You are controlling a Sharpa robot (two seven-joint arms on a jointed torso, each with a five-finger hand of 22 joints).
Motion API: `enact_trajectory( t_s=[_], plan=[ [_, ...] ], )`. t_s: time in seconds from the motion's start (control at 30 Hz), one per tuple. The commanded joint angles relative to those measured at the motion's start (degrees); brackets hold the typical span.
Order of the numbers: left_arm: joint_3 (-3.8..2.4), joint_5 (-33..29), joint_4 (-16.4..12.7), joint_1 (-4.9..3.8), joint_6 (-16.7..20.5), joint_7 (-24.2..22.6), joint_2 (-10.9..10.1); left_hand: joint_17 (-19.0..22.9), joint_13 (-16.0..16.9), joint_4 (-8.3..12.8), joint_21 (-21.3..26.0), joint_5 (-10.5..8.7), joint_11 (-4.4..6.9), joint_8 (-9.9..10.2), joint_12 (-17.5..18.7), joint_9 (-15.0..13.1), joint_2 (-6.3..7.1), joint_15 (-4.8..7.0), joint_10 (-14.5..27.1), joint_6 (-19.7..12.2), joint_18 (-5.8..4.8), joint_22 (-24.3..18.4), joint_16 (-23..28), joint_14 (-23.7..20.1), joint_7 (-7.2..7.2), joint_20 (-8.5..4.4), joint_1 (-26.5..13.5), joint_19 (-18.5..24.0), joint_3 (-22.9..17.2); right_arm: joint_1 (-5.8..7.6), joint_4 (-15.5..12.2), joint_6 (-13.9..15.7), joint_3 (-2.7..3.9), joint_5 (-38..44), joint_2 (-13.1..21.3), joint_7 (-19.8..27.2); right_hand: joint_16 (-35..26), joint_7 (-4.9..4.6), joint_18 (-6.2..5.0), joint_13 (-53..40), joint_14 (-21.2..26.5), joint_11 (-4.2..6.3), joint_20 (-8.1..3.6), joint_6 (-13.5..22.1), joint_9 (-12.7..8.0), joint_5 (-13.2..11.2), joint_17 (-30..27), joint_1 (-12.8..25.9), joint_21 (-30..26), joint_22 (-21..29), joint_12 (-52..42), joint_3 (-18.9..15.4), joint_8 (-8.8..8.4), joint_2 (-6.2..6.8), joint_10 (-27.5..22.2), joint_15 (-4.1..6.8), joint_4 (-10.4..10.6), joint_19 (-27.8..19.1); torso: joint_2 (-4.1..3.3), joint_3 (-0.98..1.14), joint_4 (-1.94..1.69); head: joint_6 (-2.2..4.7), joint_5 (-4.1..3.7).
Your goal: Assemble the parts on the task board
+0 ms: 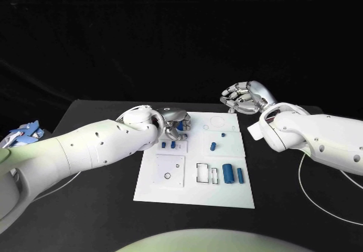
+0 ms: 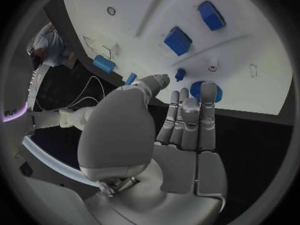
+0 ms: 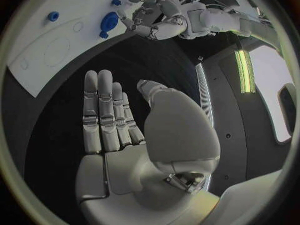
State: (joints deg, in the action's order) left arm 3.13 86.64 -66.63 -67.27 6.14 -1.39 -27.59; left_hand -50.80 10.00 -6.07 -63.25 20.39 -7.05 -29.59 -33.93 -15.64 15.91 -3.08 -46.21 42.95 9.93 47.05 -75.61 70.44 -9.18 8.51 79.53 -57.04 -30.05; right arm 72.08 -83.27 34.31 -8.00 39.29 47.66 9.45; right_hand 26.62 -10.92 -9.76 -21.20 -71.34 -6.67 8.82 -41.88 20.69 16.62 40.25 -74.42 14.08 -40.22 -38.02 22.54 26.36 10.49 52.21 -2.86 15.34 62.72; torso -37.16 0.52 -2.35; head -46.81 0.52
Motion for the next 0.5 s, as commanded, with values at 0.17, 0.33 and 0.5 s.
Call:
enact_trajectory(
  t_s=[0.17,0.33,0.5],
  plan=[
    [0.20,1.3,1.8,0.24,-2.2,0.5,1.7,-0.1,-0.7,0.5,-0.9,-0.19,0.02,0.7,0.7,0.3,-0.68,0.11,-1.1,1.3,-0.41,0.9,-0.9,0.8,-0.05,-0.03,0.3,-0.8,-0.5,-0.03,0.0,-0.4,0.01,0.1,-0.1,0.4,-0.3,-0.37,-0.62,0.1,-0.4,-0.15,-0.01,0.4,-0.1,0.3,0.1,0.3,-0.3,0.1,-0.3,-0.3,0.24,-0.33,-0.1,0.16,-0.1,0.6,0.08,-0.03,-0.17,-0.15,-0.25],
    [0.44,1.5,3.0,0.39,-2.7,0.7,2.8,-0.1,-1.1,0.8,-1.4,-0.23,0.09,0.9,1.0,0.5,-1.06,0.17,-1.7,1.9,-0.48,1.4,-1.3,0.9,-0.02,-0.08,0.7,-1.1,-1.0,-0.03,0.0,-0.4,0.01,0.1,-0.2,0.4,-0.3,-0.37,-0.62,0.1,-0.4,-0.15,-0.01,0.4,-0.1,0.3,0.1,0.3,-0.3,0.1,-0.3,-0.3,0.24,-0.33,-0.1,0.16,-0.1,0.6,0.01,0.04,0.06,-0.25,-0.04],
    [0.57,1.6,3.9,0.51,-2.8,1.2,3.5,0.1,-1.4,1.0,-1.7,-0.26,0.11,1.1,1.2,0.6,-1.24,0.20,-1.9,2.1,-0.54,1.8,-1.4,0.9,-0.07,-0.11,0.9,-1.3,-1.3,-0.03,-0.1,-0.4,0.01,0.1,-0.1,0.4,-0.3,-0.37,-0.62,0.1,-0.4,-0.15,-0.01,0.4,-0.1,0.3,0.1,0.3,-0.3,0.1,-0.3,-0.3,0.24,-0.33,-0.1,0.16,-0.1,0.6,-0.02,0.08,-0.04,-0.33,-0.14]
  ],
)
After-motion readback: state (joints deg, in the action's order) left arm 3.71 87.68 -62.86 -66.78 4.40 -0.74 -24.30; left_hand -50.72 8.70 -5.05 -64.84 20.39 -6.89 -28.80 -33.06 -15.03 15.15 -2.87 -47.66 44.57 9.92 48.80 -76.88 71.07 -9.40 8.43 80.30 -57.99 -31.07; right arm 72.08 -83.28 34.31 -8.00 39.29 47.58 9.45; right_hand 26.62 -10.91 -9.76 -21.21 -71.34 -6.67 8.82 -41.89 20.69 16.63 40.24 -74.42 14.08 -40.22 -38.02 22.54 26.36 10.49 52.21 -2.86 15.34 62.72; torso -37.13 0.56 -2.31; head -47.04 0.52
